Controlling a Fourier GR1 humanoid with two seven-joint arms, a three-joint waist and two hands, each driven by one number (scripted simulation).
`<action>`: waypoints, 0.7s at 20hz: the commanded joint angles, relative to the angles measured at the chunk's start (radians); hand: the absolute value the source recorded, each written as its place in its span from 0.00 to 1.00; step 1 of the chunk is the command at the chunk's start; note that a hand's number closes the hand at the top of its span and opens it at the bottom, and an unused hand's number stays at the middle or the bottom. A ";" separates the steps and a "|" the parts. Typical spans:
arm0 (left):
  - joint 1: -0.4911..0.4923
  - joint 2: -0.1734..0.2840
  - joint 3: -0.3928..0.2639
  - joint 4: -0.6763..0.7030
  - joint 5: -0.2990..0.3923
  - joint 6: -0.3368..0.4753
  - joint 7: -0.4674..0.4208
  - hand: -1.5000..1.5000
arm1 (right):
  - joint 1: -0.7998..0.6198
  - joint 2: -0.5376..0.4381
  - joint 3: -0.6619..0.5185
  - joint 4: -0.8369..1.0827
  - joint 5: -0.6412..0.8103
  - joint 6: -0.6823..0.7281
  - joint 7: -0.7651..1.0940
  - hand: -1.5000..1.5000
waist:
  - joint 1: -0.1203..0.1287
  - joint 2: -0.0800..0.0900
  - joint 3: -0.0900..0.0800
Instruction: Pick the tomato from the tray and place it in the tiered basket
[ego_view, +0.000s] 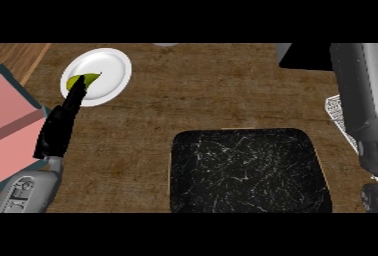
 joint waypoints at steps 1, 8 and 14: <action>0.028 -0.004 0.005 0.007 -0.011 0.008 -0.019 0.50 | -0.126 -0.010 -0.061 0.143 0.017 -0.012 0.138 1.00 | -0.012 -0.002 0.002; 0.078 -0.017 0.027 0.007 0.002 0.002 -0.044 0.50 | -0.160 -0.117 -0.126 0.262 0.005 0.006 -0.013 1.00 | -0.042 -0.009 0.002; 0.027 -0.015 0.035 0.048 -0.027 0.016 -0.050 0.50 | -0.099 -0.172 -0.094 0.365 0.120 0.093 0.024 1.00 | -0.056 -0.008 0.001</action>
